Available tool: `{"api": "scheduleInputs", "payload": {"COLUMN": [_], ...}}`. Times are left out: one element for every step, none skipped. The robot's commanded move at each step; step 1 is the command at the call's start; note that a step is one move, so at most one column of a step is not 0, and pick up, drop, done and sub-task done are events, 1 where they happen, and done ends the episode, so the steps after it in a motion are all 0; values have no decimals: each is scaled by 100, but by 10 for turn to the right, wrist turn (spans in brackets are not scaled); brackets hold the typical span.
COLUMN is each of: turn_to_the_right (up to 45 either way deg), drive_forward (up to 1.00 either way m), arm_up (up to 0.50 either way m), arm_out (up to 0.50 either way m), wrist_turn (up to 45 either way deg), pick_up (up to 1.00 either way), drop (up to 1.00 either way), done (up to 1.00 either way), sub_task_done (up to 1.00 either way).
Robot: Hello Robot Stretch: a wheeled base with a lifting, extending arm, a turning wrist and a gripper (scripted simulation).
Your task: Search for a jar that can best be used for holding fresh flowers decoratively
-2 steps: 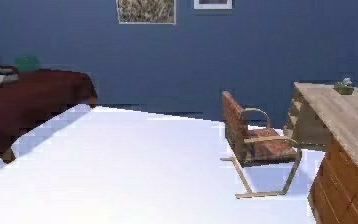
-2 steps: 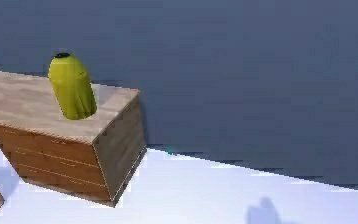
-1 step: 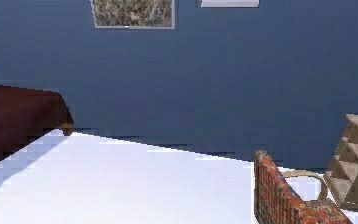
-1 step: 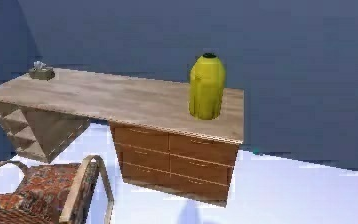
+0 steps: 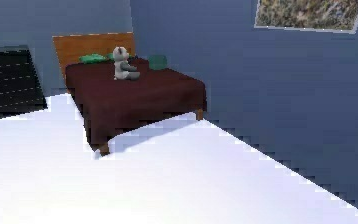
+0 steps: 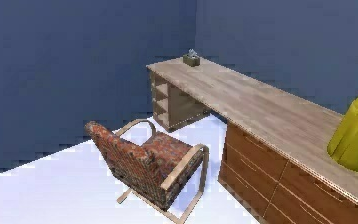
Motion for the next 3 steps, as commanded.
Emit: {"api": "scheduleInputs", "payload": {"turn_to_the_right": [0, -360, 0], "drive_forward": [5, 0, 50], "arm_up": [0, 0, 0], "arm_out": [0, 0, 0], "wrist_turn": [0, 0, 0], "pick_up": [0, 0, 0], "drop": [0, 0, 0], "done": [0, 0, 0], "sub_task_done": [0, 0, 0]}}
